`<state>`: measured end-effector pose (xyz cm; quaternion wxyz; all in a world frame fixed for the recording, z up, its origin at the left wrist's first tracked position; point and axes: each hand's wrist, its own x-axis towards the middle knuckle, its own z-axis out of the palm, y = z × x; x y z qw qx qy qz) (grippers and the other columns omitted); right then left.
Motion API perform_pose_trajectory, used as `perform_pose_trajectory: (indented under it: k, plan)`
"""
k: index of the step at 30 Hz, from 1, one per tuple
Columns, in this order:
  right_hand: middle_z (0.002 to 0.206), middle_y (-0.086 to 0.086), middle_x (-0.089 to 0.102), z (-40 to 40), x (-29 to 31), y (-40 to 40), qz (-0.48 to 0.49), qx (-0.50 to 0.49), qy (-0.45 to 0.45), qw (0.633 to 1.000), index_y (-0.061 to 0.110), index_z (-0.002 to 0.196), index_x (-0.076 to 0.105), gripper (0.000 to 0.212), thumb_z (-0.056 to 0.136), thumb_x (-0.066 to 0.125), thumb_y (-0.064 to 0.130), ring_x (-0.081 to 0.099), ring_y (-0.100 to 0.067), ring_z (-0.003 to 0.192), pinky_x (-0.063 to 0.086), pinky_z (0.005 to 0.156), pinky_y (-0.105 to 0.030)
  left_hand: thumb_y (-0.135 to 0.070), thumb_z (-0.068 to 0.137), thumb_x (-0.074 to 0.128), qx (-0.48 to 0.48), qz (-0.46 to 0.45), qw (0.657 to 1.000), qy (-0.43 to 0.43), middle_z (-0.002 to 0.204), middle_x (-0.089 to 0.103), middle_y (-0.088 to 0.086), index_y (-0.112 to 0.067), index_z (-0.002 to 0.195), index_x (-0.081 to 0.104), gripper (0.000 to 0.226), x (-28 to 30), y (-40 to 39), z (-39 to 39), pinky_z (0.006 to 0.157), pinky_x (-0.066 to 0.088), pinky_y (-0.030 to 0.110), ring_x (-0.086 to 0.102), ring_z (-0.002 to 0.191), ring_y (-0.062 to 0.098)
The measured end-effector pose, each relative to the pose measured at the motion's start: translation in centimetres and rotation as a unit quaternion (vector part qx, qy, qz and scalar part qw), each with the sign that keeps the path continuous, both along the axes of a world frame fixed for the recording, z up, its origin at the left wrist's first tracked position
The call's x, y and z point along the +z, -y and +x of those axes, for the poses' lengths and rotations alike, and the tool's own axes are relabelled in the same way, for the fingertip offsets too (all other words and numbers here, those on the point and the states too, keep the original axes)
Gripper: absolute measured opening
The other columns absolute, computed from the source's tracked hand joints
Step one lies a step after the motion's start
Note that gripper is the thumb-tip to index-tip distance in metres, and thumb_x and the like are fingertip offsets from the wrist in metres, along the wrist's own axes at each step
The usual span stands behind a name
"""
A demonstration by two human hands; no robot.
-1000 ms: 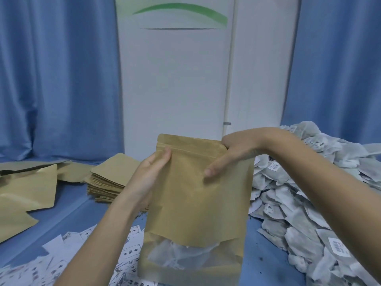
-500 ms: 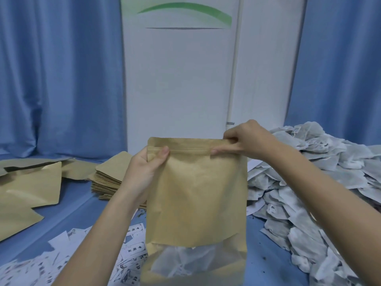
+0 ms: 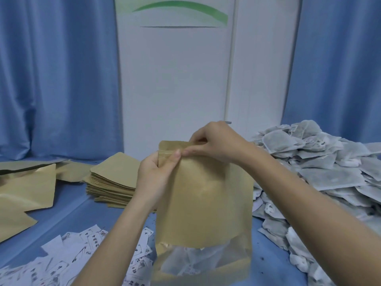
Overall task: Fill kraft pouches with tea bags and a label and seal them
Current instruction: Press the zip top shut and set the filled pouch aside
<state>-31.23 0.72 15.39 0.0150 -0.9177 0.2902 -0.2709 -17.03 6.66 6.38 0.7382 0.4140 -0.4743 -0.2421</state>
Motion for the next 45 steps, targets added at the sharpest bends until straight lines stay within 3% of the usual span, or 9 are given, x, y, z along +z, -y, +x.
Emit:
perform_pose_trajectory:
  k: [5, 10, 13, 16, 22, 26, 37, 42, 45]
  plan:
    - [0.05, 0.007, 0.045, -0.1, 0.0, 0.1, 0.003, -0.009, -0.004, 1.0, 0.018, 0.069, 0.066, 0.029, 0.077, 0.07, 0.045, 0.042, -0.008, 0.054, 0.036, 0.058, -0.025, -0.027, 0.084, 0.069, 0.102, -0.036, 0.994, -0.023, 0.07, 0.072, -0.002, -0.014, 0.082, 0.066, 0.014, -0.1, 0.0, 0.1, 0.07, 0.048, 0.028, 0.06, 0.068, 0.011]
    - [0.053, 0.005, 0.046, 0.4, 0.6, -0.4, 0.011, -0.004, -0.045, 0.999, 0.011, 0.074, 0.068, 0.026, 0.082, 0.066, 0.036, 0.039, -0.008, 0.05, 0.03, 0.044, -0.015, -0.021, 0.088, 0.066, 0.112, -0.049, 0.992, -0.031, 0.065, 0.07, -0.016, -0.02, 0.076, 0.069, 0.012, -0.3, 0.1, -0.4, 0.058, 0.044, 0.008, 0.058, 0.059, -0.007]
    - [0.055, 0.007, 0.045, 1.1, 0.2, -0.6, -0.05, -0.026, -0.072, 0.996, 0.018, 0.065, 0.055, 0.028, 0.086, 0.061, 0.036, 0.045, -0.012, 0.059, 0.036, 0.054, -0.027, -0.02, 0.09, 0.062, 0.12, -0.051, 0.991, -0.022, 0.064, 0.069, -0.016, -0.023, 0.074, 0.067, 0.017, -0.3, 0.2, -0.4, 0.059, 0.045, 0.012, 0.057, 0.058, -0.005]
    - [0.065, 0.004, 0.055, 1.1, -0.3, -0.7, -0.073, -0.019, -0.045, 0.996, 0.014, 0.08, 0.064, 0.025, 0.085, 0.062, 0.038, 0.05, -0.019, 0.071, 0.041, 0.064, -0.032, -0.025, 0.09, 0.062, 0.113, -0.042, 0.993, -0.012, 0.061, 0.067, -0.014, -0.02, 0.073, 0.067, 0.018, -0.3, 0.2, -0.2, 0.058, 0.043, 0.013, 0.054, 0.058, -0.003]
    - [0.052, 0.005, 0.043, 1.1, 0.5, -0.7, -0.029, 0.011, -0.073, 0.997, 0.018, 0.064, 0.059, 0.031, 0.081, 0.066, 0.043, 0.04, -0.012, 0.055, 0.03, 0.052, -0.028, -0.029, 0.082, 0.071, 0.09, -0.032, 0.995, 0.015, 0.075, 0.074, -0.001, -0.025, 0.073, 0.075, 0.011, -0.5, -0.4, -0.2, 0.074, 0.049, 0.034, 0.064, 0.072, 0.01]
    - [0.062, 0.005, 0.055, 1.2, -0.2, -0.6, -0.071, 0.014, -0.051, 0.996, 0.015, 0.079, 0.068, 0.036, 0.076, 0.067, 0.052, 0.051, -0.016, 0.068, 0.04, 0.061, -0.031, -0.023, 0.081, 0.072, 0.107, -0.044, 0.993, -0.01, 0.072, 0.073, -0.001, -0.022, 0.071, 0.072, 0.009, -0.4, -0.5, -0.1, 0.073, 0.047, 0.032, 0.062, 0.069, 0.009]
    - [0.052, 0.001, 0.043, -1.8, 0.0, 0.7, -0.078, 0.014, -0.063, 0.995, 0.009, 0.068, 0.061, 0.043, 0.076, 0.067, 0.051, 0.038, -0.012, 0.053, 0.032, 0.054, -0.029, -0.032, 0.072, 0.074, 0.091, -0.063, 0.994, -0.024, 0.069, 0.071, -0.004, -0.016, 0.071, 0.07, 0.017, -0.4, -0.3, 0.7, 0.066, 0.047, 0.024, 0.058, 0.066, 0.008]
    - [0.056, 0.007, 0.043, -2.4, -0.5, 1.6, -0.165, -0.035, -0.088, 0.982, 0.021, 0.059, 0.044, 0.045, 0.079, 0.054, 0.061, 0.045, -0.009, 0.058, 0.038, 0.062, -0.032, -0.021, 0.078, 0.074, 0.098, -0.065, 0.992, -0.045, 0.071, 0.073, -0.007, -0.019, 0.074, 0.071, 0.006, -0.5, 0.4, 1.1, 0.067, 0.05, 0.017, 0.062, 0.067, 0.005]
    - [0.062, -0.002, 0.05, -3.3, -1.6, 2.2, -0.268, -0.086, -0.097, 0.955, 0.012, 0.065, 0.051, 0.056, 0.083, 0.043, 0.065, 0.056, -0.028, 0.069, 0.03, 0.059, -0.028, -0.022, 0.078, 0.074, 0.099, -0.061, 0.992, -0.044, 0.071, 0.073, -0.007, -0.02, 0.074, 0.071, 0.006, -0.7, 0.5, 1.6, 0.067, 0.051, 0.018, 0.063, 0.067, 0.004]
